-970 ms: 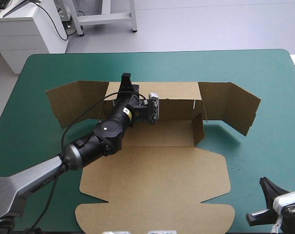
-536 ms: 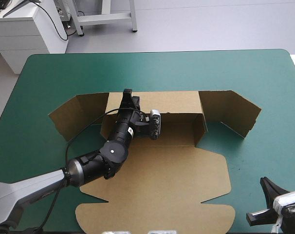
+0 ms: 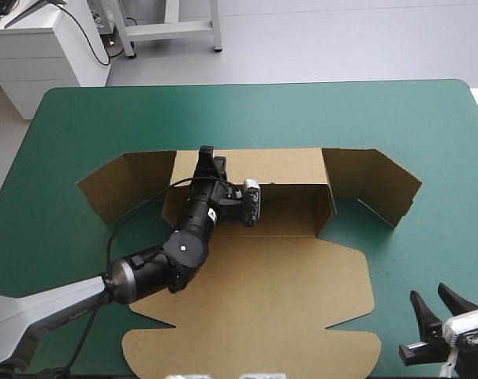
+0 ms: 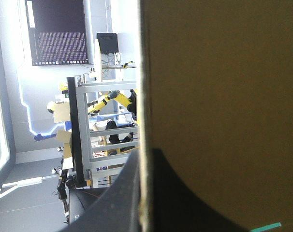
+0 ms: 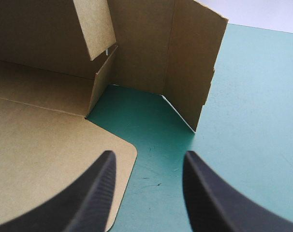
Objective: Fold the box
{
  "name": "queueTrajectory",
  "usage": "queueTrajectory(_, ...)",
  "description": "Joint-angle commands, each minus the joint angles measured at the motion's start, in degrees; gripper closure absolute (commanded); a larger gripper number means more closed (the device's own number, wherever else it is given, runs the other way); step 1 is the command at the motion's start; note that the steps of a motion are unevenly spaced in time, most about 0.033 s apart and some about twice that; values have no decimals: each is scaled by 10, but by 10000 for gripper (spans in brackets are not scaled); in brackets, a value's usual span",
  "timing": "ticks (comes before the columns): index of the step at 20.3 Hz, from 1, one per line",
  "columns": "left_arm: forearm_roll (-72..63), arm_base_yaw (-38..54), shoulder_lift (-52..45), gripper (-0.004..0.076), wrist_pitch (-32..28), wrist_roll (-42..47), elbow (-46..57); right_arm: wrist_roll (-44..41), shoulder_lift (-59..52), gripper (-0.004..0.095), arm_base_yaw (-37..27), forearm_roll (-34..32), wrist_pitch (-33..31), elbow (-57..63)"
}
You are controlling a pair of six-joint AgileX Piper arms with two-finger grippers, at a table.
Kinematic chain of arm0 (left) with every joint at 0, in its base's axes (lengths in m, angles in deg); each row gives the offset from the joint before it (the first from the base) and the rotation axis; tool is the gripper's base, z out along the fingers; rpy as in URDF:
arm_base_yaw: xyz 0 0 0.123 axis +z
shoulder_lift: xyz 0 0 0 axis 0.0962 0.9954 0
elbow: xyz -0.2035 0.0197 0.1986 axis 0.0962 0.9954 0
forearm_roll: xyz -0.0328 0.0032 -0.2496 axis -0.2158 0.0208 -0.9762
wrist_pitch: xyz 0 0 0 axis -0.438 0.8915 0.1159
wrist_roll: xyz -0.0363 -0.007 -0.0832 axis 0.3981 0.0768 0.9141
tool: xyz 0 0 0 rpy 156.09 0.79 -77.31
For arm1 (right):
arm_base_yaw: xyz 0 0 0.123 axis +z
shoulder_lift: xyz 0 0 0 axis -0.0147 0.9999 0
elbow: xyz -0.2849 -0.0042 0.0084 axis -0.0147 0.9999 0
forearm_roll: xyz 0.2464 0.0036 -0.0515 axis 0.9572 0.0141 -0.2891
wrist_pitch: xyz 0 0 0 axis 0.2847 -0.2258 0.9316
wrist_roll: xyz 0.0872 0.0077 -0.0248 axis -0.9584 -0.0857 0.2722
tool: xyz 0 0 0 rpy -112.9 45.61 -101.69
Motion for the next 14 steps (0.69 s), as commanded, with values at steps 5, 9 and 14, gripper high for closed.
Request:
queueTrajectory(5,26,-4,-20,734,14,7,-11,-25,-15,201,-3,-19,40,-13)
queueTrajectory(9,26,-4,-20,734,12,7,-11,-27,0,201,-3,-27,41,-15)
queueTrajectory(14,26,-4,-20,734,12,3,-11,-57,96,201,-3,-45,73,-69)
